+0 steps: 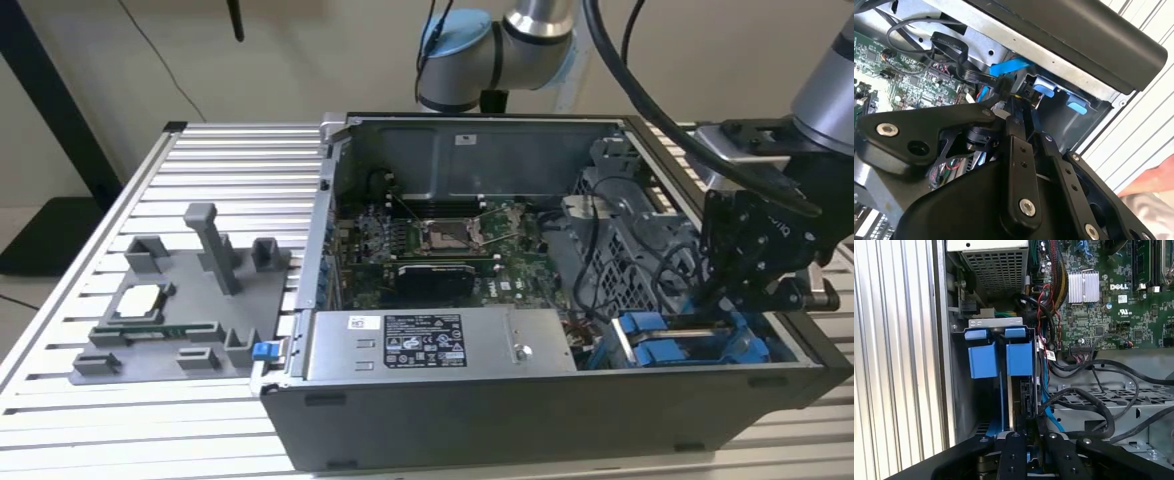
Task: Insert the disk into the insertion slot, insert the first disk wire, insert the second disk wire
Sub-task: 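Insert the first disk wire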
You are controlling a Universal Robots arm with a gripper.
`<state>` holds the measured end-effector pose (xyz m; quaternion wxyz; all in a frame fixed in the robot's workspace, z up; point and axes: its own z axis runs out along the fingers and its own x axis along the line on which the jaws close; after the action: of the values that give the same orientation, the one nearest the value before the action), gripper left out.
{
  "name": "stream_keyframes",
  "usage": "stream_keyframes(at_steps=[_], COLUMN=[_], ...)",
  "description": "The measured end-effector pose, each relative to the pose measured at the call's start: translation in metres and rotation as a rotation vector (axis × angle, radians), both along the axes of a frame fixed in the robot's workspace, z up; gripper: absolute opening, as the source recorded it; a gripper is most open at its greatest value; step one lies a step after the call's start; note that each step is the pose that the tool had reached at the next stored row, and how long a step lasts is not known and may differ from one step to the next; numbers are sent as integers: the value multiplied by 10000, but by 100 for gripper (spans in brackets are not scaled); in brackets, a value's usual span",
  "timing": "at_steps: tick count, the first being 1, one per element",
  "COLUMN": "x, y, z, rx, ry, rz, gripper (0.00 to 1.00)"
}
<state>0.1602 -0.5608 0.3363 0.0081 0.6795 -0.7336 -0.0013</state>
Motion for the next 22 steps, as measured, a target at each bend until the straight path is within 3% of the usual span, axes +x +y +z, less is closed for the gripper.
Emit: stream_keyframes(at_steps=[1,4,17,22], x=[-1,-1,-12,-14], y=[0,1,0,1], z=[0,35,402,425], rx=[1,6,3,6], ry=[0,1,1,1], rz=[-1,1,0,0], gripper=[100,100,100,100])
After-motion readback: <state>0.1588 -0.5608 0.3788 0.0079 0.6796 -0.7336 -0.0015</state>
